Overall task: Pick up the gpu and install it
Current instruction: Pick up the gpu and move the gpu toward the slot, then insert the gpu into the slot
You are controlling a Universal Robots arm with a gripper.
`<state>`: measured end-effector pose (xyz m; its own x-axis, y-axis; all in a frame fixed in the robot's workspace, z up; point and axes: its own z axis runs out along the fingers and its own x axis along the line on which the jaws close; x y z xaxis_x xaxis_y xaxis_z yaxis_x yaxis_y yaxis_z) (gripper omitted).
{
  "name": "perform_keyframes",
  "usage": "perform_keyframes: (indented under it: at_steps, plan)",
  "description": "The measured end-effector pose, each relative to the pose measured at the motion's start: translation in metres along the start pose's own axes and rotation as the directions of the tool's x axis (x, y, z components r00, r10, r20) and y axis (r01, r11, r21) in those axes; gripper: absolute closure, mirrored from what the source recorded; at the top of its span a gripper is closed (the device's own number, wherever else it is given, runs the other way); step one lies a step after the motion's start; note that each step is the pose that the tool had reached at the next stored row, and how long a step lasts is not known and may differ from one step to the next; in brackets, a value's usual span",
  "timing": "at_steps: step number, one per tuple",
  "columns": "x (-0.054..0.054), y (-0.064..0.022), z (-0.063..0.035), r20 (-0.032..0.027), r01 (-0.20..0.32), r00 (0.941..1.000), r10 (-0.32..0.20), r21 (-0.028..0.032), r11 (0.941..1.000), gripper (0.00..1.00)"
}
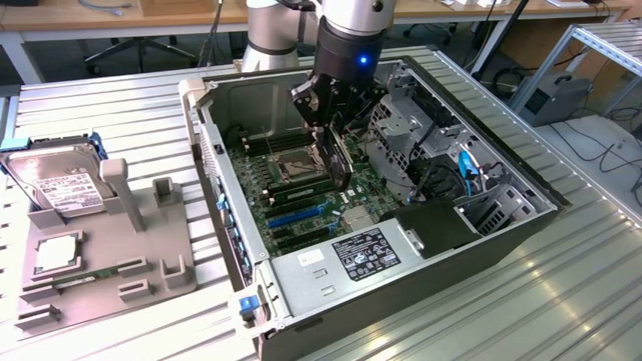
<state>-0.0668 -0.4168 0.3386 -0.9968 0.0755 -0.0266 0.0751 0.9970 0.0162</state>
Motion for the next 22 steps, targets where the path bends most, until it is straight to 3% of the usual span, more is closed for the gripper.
perform_keyframes:
  at_steps: [22]
  plan:
    - [-0.0056, 0.0007, 0.0021, -0.0001, 0.004, 1.0, -0.004, -0.0001, 1.0, 0.73]
